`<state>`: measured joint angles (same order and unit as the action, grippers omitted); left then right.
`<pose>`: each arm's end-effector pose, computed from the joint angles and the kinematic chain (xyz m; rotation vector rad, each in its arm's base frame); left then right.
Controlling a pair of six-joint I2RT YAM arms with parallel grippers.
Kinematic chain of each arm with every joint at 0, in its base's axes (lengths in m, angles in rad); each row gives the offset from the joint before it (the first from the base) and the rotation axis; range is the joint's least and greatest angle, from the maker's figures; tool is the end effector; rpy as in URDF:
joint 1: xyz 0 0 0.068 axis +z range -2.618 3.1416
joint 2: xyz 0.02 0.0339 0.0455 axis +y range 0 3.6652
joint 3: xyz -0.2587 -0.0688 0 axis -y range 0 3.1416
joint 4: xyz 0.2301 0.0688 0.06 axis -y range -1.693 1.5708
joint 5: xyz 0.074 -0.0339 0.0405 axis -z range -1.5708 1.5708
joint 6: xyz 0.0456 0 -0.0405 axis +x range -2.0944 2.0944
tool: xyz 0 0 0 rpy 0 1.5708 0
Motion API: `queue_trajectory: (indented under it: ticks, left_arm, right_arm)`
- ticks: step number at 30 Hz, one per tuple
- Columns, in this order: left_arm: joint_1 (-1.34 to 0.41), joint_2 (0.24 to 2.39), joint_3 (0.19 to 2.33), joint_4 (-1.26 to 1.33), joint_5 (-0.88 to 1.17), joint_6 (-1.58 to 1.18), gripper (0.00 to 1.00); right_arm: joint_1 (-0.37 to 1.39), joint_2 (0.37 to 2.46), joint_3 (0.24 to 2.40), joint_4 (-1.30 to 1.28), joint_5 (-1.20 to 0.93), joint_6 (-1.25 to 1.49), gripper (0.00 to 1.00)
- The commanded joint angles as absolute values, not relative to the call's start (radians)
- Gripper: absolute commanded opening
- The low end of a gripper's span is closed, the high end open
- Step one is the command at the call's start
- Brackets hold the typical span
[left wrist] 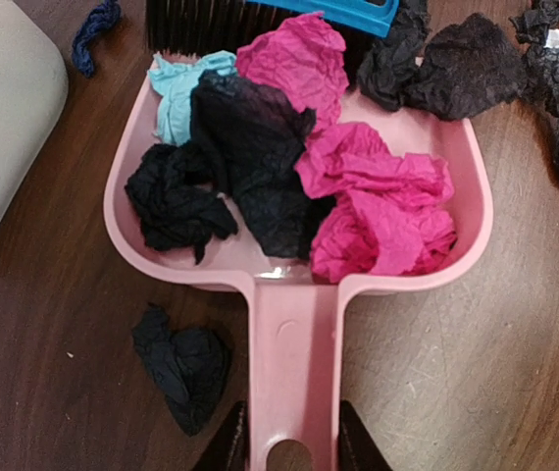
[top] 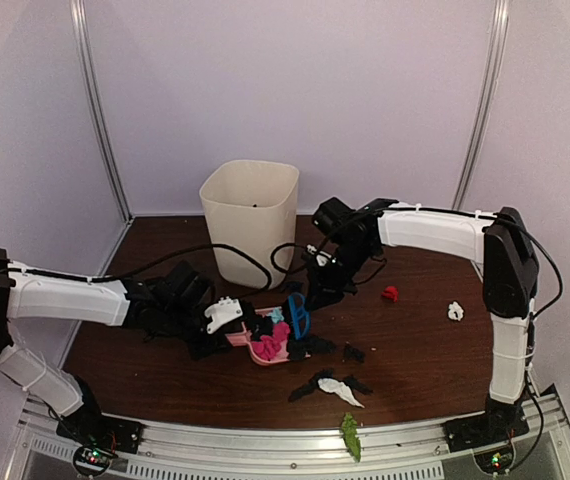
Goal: Sweep away the paper scraps from the table
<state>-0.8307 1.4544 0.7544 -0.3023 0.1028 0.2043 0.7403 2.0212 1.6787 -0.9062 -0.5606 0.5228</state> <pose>0.1779 -0.2017 0.1675 1.3244 2.2474 -0.3624 0.2828 0.2912 0.2188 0.4514 -2.8800 -0.9559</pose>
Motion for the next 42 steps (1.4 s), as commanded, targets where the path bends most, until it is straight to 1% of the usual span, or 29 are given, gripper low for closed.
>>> queue_trajectory:
  ticks: [1, 10, 20, 32, 42]
  left_arm:
    - [-0.819, 1.412, 0.726, -0.233, 0.097, 0.214, 0.00]
    - [-0.819, 1.300, 0.693, -0.227, 0.099, 0.207, 0.00]
    - [-0.819, 1.239, 0.715, -0.249, 0.107, 0.180, 0.00]
    - [-0.827, 1.226, 0.783, -0.277, 0.114, 0.156, 0.00]
    - [-0.888, 1.252, 0.847, -0.262, 0.074, 0.113, 0.00]
  right_arm:
    - [0.746, 2.022, 1.698, -0.886, -0.611, 0.538, 0.00]
    - [0.748, 1.964, 1.675, -0.894, -0.615, 0.546, 0.00]
    - [0.748, 1.897, 1.672, -0.910, -0.606, 0.543, 0.00]
    - [0.748, 1.807, 1.604, -0.881, -0.594, 0.544, 0.00]
    - [0.745, 1.709, 1.546, -0.890, -0.557, 0.532, 0.00]
